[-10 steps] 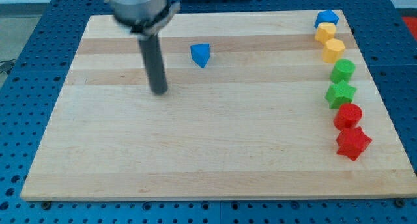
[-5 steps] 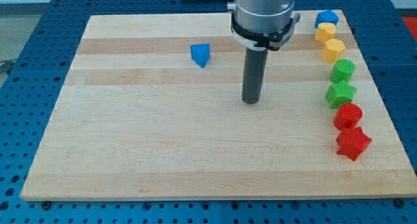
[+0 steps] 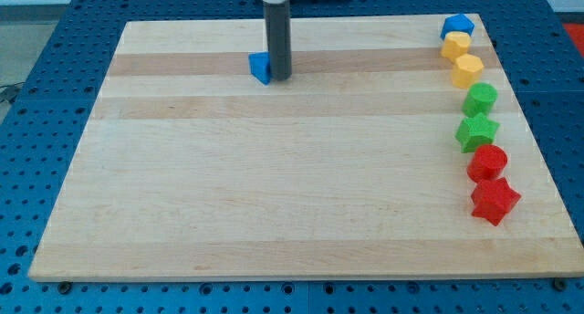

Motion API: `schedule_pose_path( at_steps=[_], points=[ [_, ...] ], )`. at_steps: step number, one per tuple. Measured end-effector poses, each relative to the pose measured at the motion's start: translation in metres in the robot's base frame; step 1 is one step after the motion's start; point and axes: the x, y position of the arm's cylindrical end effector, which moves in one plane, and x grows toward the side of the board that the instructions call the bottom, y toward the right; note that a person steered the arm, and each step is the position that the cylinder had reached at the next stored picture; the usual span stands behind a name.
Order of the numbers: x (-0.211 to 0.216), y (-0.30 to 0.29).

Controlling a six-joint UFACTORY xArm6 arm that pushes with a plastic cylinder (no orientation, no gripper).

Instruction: Push blue triangle towards the left top of the board

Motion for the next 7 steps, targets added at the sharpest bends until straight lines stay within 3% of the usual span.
schedule_pose_path(
  at_steps=[2, 5, 7],
  points=[
    [-0.010, -0.014],
    [-0.014, -0.103],
    [-0.020, -0.115]
  ],
)
